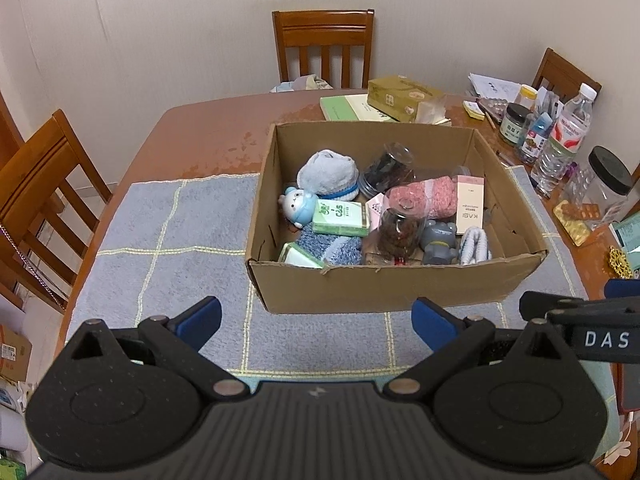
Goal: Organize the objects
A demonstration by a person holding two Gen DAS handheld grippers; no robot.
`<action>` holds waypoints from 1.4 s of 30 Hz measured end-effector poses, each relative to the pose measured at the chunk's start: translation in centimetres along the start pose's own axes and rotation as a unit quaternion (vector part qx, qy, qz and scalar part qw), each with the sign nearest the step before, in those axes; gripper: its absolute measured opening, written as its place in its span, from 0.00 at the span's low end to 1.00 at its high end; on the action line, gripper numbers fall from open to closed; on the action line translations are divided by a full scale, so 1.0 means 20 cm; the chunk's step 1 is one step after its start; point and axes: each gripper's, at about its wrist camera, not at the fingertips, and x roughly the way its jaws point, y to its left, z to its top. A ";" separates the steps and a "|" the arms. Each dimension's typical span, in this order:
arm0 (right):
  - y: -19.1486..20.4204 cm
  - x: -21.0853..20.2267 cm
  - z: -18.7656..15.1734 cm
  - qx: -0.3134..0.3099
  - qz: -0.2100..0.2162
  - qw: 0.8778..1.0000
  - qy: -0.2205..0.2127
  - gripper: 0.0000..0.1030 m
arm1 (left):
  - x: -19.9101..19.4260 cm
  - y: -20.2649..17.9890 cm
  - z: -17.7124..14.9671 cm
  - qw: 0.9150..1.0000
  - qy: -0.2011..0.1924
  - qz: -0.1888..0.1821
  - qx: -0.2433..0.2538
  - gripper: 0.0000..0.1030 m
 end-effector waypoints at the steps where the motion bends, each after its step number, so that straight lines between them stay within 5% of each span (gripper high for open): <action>1: 0.00 0.00 0.00 0.001 0.000 1.000 0.000 1.00 | 0.00 0.00 0.00 1.000 -0.001 0.000 0.001 0.98; 42: 0.04 0.00 0.05 0.002 -0.001 1.000 -0.004 1.00 | 0.02 0.03 0.04 1.000 0.001 0.004 -0.005 0.98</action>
